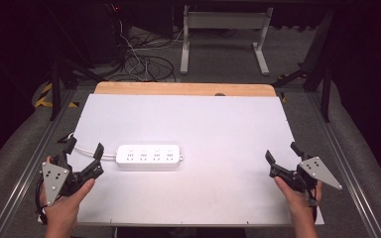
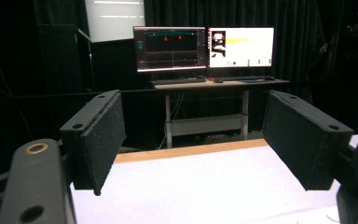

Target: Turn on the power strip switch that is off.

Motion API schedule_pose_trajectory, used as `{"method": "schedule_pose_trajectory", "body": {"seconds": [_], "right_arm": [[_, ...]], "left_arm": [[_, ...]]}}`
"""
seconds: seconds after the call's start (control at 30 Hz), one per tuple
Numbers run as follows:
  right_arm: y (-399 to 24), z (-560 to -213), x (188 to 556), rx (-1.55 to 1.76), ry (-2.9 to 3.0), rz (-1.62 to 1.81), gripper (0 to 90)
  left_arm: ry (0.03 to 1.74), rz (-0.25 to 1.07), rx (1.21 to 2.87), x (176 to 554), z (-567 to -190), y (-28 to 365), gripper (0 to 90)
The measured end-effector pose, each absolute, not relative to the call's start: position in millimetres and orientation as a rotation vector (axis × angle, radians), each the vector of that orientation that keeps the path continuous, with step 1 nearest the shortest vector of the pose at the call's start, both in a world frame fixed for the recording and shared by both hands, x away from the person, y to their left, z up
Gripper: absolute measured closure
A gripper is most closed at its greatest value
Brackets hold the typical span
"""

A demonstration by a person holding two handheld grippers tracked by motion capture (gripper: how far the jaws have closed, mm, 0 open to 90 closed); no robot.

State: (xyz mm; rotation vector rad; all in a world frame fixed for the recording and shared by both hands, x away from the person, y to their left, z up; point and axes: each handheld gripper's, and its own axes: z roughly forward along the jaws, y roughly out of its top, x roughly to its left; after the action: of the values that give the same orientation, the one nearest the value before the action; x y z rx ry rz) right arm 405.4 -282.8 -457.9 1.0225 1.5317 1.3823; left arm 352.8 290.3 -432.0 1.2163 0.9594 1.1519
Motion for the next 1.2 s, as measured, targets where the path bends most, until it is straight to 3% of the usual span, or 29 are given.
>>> {"method": "schedule_pose_trajectory", "body": {"seconds": [0.13,0.33,0.83,1.0,1.2], "right_arm": [[-284,-458,404,1.018,1.537,1.375,12.4],[-285,-458,403,1.017,1.539,1.367,12.6],[-285,-460,403,1.019,1.551,1.365,12.9],[-285,-460,402,1.015,1.562,1.356,13.3],[-288,-461,400,1.023,1.557,1.347,13.5]], "left_arm": [[0.957,1.127,1.226,355,-430,287,23.4],[0.978,1.070,1.238,356,-428,284,34.1],[1.025,1.003,1.299,359,-423,283,40.2],[1.011,0.960,1.330,361,-421,284,52.8],[0.999,0.940,1.345,365,-421,281,56.0]]}}
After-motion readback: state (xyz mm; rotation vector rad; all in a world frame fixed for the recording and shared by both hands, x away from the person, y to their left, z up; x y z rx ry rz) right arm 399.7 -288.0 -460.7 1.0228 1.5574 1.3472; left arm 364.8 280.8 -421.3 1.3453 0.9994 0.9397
